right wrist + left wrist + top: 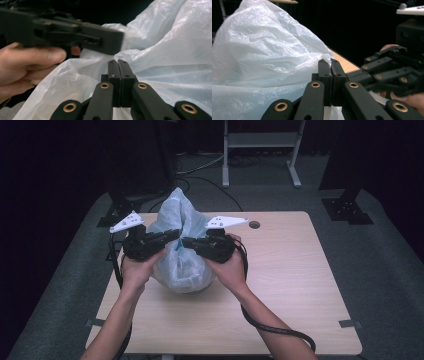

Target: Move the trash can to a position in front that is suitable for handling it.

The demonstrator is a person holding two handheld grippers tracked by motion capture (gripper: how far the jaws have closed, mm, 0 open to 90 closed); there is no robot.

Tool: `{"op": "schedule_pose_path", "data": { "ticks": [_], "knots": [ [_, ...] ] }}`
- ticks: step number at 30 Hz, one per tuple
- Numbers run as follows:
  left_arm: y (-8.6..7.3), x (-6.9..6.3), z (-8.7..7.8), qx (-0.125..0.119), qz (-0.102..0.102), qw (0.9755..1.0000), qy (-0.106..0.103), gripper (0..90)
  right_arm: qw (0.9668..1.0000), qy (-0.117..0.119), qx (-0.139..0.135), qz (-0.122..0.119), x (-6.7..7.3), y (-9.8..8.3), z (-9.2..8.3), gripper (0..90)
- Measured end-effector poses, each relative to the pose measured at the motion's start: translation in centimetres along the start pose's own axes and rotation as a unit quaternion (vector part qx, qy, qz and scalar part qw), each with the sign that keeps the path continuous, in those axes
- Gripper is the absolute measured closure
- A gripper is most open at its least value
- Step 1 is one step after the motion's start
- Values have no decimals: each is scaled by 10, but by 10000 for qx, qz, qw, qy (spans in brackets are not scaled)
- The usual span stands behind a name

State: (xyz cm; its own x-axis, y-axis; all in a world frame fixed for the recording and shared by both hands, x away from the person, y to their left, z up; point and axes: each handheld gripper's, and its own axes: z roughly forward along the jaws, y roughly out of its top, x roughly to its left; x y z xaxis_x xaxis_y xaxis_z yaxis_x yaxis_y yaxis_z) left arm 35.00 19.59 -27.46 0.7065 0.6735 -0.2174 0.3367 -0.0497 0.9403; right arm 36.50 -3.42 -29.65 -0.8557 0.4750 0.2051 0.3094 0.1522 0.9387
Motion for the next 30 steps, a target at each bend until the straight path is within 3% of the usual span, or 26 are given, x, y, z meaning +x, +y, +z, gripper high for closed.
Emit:
{"op": "schedule_pose_path", "data": {
  "ticks": [3,4,5,6,8,9,15,20,24,25,27,30],
  "knots": [
    [-1,2,2,5,-124,9999,-100,878,9999,72,22,-85,3,-4,1,897],
    [-2,4,4,28,-270,9994,-203,863,9999,89,10,-109,4,-5,0,897],
    [-2,4,4,28,-270,9994,-203,848,9999,89,10,-109,4,-5,0,897],
    [-3,8,5,19,-468,9984,-313,834,9998,122,27,-169,6,-7,1,897],
    [-3,9,6,26,-535,9979,-375,805,9997,121,42,-189,7,-8,1,896],
    [-4,13,8,10,-723,9954,-635,767,9996,140,69,-245,8,-9,1,897],
    [-5,17,12,153,-917,9925,-791,654,9990,217,99,-389,14,-11,3,897],
    [-3,15,16,318,-872,9934,-679,608,9986,285,96,-440,17,-12,6,896],
    [-2,12,19,469,-740,9946,-550,731,9983,349,57,-457,18,-13,6,895],
    [-2,11,18,456,-671,9954,-500,731,9983,357,40,-455,18,-14,6,894],
    [-4,9,17,339,-561,9970,-415,870,9984,362,-2,-429,17,-15,5,884],
    [-5,8,17,283,-534,9974,-401,895,9985,366,-21,-407,16,-17,4,862]
  ]
}}
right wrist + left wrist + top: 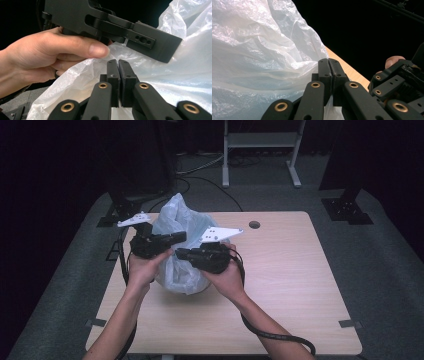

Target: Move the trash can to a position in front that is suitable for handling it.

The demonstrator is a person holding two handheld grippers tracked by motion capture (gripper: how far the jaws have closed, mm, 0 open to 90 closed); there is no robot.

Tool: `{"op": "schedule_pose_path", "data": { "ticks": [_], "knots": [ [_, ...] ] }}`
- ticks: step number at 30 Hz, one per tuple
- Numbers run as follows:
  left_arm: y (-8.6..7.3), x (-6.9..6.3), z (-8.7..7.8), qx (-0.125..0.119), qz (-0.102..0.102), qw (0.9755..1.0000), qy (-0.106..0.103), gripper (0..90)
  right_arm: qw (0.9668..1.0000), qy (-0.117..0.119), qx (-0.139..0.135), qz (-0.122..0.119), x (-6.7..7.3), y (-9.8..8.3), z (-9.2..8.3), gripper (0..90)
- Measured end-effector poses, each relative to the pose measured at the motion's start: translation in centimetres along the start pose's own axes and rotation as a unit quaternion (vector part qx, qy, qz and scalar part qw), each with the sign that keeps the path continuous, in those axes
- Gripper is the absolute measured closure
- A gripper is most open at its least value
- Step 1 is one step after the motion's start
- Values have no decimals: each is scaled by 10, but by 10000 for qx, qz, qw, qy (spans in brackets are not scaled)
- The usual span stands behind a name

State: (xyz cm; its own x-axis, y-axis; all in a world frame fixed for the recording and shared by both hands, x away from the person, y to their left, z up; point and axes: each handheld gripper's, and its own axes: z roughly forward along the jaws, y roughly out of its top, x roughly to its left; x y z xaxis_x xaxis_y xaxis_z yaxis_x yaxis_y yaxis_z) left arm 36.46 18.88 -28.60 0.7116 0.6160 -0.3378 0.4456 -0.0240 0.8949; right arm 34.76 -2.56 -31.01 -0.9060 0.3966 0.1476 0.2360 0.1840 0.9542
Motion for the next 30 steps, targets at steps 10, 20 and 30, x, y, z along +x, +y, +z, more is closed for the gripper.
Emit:
{"op": "schedule_pose_path", "data": {
  "ticks": [10,20,30],
  "knots": [
    [1,0,-7,-306,-35,9992,-260,898,9977,131,-339,571,-20,-8,-13,517],
    [4,-16,2,-34,364,9991,-206,897,9950,397,-150,901,-30,-2,1,343],
    [3,-20,3,70,505,9987,-14,895,9967,-1,-137,798,-24,2,8,575]
  ]
}}
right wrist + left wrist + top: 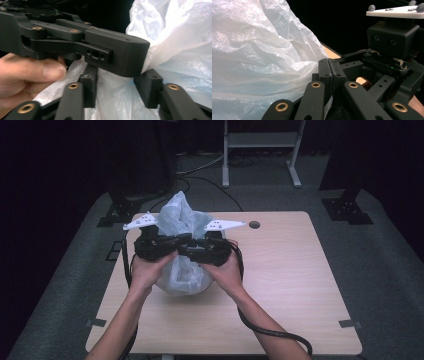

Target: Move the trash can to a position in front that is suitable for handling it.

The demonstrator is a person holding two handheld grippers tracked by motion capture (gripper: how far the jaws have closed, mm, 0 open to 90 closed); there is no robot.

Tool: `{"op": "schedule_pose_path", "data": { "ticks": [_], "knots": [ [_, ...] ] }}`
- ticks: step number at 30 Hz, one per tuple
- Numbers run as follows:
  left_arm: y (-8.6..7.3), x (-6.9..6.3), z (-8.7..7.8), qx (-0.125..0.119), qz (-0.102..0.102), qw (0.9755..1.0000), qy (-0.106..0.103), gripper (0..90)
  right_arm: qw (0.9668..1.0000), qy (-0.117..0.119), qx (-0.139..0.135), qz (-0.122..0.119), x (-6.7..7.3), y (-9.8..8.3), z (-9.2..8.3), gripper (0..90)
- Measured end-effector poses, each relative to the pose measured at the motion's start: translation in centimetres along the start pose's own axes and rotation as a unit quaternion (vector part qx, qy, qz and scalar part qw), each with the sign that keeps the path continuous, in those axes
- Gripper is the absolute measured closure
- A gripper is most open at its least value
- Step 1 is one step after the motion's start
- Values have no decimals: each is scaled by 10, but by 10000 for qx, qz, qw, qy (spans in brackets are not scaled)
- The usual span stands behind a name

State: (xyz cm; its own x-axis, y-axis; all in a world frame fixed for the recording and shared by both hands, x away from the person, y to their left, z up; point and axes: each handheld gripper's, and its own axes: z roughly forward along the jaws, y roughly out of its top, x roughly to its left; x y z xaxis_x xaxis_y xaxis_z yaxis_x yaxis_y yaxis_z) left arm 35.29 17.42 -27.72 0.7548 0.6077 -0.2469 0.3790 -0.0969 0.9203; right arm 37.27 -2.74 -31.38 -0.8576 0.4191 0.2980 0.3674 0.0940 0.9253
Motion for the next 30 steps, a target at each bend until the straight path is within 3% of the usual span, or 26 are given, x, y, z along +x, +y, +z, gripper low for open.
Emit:
{"op": "schedule_pose_path", "data": {
  "ticks": [6,9,10,15,17,21,22,30],
  "knots": [
    [1,2,-4,-93,-58,9999,-40,895,9993,-342,-125,-32,6,1,4,743],
    [1,3,-6,-167,-77,9998,-76,887,9992,-350,-178,10,4,1,3,812],
    [2,3,-6,-178,-40,9998,-82,868,9993,-318,-182,16,4,1,4,883],
    [3,4,-10,-261,-74,9996,-60,808,9996,-251,-113,97,1,1,4,889],
    [3,7,-15,-368,-128,9992,-28,743,9994,-187,-106,261,-4,1,1,893],
    [2,10,-22,-415,-125,9990,44,694,9989,-88,-108,449,-10,0,-1,894],
    [1,12,-26,-466,-112,9988,100,664,9982,-19,-95,594,-15,0,-4,894],
    [-13,13,-42,-615,-8,9975,346,547,9941,95,-168,1072,-33,3,-16,895]
  ]
}}
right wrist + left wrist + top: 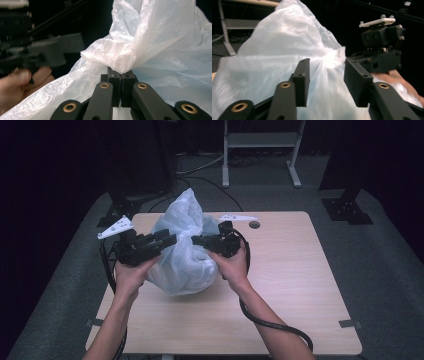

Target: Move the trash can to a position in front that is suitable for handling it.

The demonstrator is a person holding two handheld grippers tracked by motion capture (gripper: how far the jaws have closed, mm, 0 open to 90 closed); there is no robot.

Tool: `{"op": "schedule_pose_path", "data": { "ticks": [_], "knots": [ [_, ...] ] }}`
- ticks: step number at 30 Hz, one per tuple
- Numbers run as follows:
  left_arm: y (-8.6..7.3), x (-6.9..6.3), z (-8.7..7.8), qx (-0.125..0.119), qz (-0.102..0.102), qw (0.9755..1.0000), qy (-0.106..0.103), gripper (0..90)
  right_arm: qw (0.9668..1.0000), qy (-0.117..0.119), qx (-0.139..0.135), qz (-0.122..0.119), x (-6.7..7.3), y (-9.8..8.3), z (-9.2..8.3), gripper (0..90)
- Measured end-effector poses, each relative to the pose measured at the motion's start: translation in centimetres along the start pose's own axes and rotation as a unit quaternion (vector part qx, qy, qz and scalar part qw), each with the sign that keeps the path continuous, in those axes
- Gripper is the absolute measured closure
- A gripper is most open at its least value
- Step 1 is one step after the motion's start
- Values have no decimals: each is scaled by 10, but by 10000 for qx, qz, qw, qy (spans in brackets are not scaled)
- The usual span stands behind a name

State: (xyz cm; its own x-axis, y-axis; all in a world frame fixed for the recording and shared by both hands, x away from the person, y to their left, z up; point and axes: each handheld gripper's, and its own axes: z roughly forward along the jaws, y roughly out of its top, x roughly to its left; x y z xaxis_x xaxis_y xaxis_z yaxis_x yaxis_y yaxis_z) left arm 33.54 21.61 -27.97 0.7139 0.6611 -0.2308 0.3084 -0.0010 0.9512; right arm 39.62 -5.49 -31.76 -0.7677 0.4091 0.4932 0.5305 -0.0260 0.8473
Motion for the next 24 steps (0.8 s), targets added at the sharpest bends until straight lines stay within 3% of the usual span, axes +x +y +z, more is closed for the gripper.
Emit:
{"op": "schedule_pose_path", "data": {
  "ticks": [6,11,15,18,21,24],
  "knots": [
    [-12,-3,-15,-123,183,9995,221,489,9999,-38,-59,139,-6,11,-8,895],
    [-21,-4,-24,-236,120,9994,240,441,9998,-73,-80,185,-7,20,-12,895],
    [-28,-5,-31,-289,179,9987,381,372,9996,-117,-112,223,-9,30,-16,895],
    [-37,-6,-37,-345,204,9972,636,263,9995,-177,-158,215,-8,41,-20,895],
    [-44,-7,-39,-365,219,9961,774,222,9994,-223,-177,199,-6,49,-23,895],
    [-48,-7,-41,-341,202,9963,764,201,9993,-247,-206,208,-5,56,-26,895]
  ]
}}
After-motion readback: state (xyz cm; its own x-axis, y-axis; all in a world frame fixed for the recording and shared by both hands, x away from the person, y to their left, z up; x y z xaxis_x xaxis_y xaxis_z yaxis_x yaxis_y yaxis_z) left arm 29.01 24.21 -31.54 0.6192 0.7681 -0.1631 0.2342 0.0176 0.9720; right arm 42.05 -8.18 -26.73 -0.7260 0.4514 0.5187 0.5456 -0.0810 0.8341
